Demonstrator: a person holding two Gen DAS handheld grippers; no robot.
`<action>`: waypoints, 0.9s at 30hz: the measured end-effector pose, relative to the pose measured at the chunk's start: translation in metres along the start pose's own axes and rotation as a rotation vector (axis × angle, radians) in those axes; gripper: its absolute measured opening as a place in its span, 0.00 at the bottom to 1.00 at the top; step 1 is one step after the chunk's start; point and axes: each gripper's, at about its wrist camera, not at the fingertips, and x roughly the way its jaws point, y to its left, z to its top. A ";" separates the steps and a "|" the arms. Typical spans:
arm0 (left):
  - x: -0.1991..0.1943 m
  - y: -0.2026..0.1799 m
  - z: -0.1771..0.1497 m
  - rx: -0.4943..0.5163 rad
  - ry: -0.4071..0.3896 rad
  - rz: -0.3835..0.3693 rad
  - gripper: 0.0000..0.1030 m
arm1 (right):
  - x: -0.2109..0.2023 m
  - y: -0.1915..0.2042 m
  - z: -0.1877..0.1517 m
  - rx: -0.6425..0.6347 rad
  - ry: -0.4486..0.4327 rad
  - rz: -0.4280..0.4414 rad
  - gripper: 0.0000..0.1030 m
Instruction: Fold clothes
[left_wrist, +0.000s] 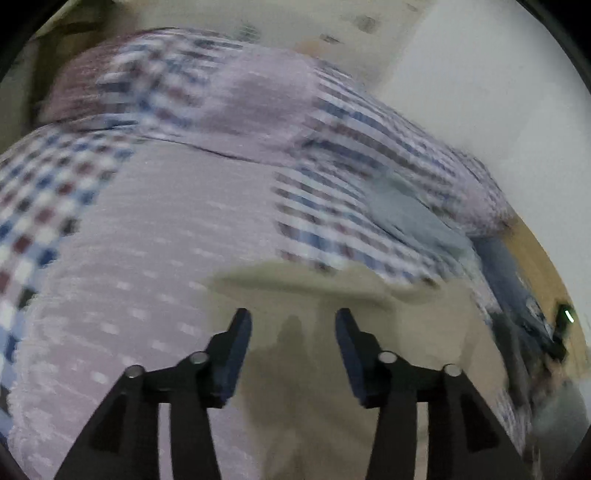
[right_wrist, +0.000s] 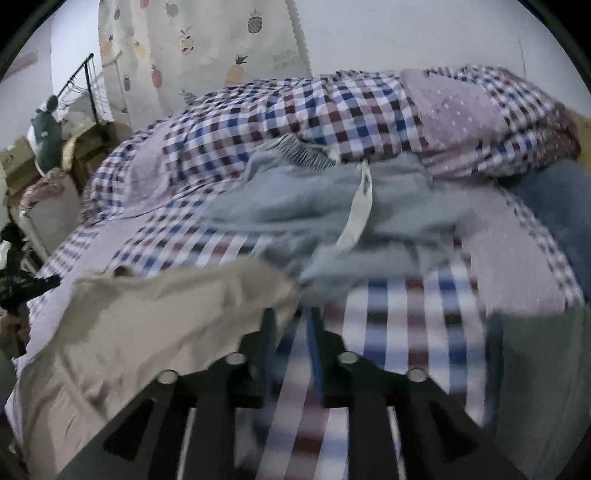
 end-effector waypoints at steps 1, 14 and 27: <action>0.002 -0.011 -0.003 0.039 0.035 -0.020 0.52 | -0.007 0.001 -0.009 0.012 0.001 0.020 0.30; 0.046 -0.025 -0.027 0.063 0.279 0.081 0.51 | -0.050 0.030 -0.062 0.027 0.022 0.153 0.34; 0.016 -0.023 -0.023 -0.024 0.076 0.100 0.03 | -0.046 0.038 -0.093 -0.033 0.096 0.177 0.37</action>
